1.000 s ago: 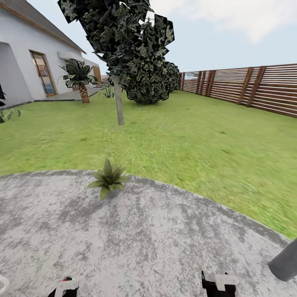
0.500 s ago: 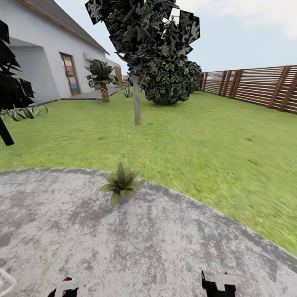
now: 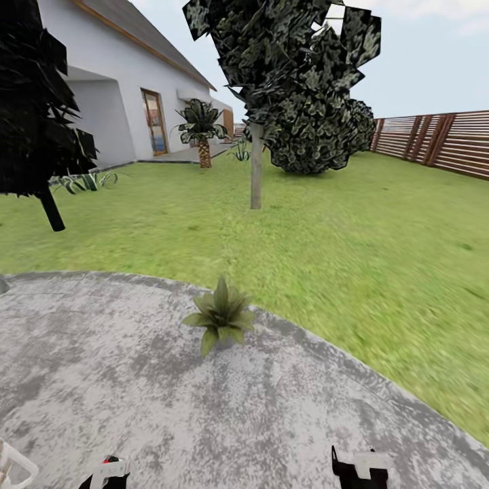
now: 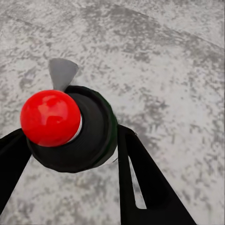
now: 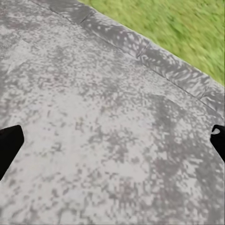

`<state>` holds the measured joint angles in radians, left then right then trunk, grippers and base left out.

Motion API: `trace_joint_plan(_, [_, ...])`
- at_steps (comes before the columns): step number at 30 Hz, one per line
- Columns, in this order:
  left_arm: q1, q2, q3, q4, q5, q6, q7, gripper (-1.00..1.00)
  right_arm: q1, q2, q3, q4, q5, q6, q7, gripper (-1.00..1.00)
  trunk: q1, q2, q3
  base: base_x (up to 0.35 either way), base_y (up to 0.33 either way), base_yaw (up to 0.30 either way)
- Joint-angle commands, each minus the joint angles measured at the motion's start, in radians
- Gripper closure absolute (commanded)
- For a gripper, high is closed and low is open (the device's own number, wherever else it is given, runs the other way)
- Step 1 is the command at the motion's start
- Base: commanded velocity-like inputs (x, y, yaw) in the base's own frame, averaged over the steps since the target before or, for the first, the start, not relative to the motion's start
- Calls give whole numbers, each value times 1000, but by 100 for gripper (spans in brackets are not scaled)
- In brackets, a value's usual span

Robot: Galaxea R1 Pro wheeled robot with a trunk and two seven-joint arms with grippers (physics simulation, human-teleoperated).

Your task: Pick up the pesticide atomizer in the garden and spray insectifuge to fully cover both potted plants in the garden.

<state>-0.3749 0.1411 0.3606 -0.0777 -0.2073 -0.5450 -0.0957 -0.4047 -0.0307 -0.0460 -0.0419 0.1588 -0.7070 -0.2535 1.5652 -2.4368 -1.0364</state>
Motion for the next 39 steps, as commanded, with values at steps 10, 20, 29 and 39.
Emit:
trace_joint_plan(10, [-1, 0, 9, 1, -6, -4, -6, 100, 0, 0, -5, 0, 10, -2, -6, -100, 0, 0, -1, 97, 0, 276])
trace_joint_plan(20, [-1, -2, 9, 1, -6, -3, -6, 100, 0, -3, -5, 0, 12, -2, -6, -100, 0, 0, -1, 131, -101, 156])
trace_joint_plan(29, [-1, -5, 9, 1, -5, -3, -6, 100, 0, -2, -4, -1, 10, -2, -7, -100, 0, 0, -1, 12, -7, 2])
trace_joint_plan(39, [-1, -5, 9, 1, -5, -4, -6, 100, -1, -2, -5, -1, 9, -2, -6, -100, 0, 0, -1, 90, -143, 6])
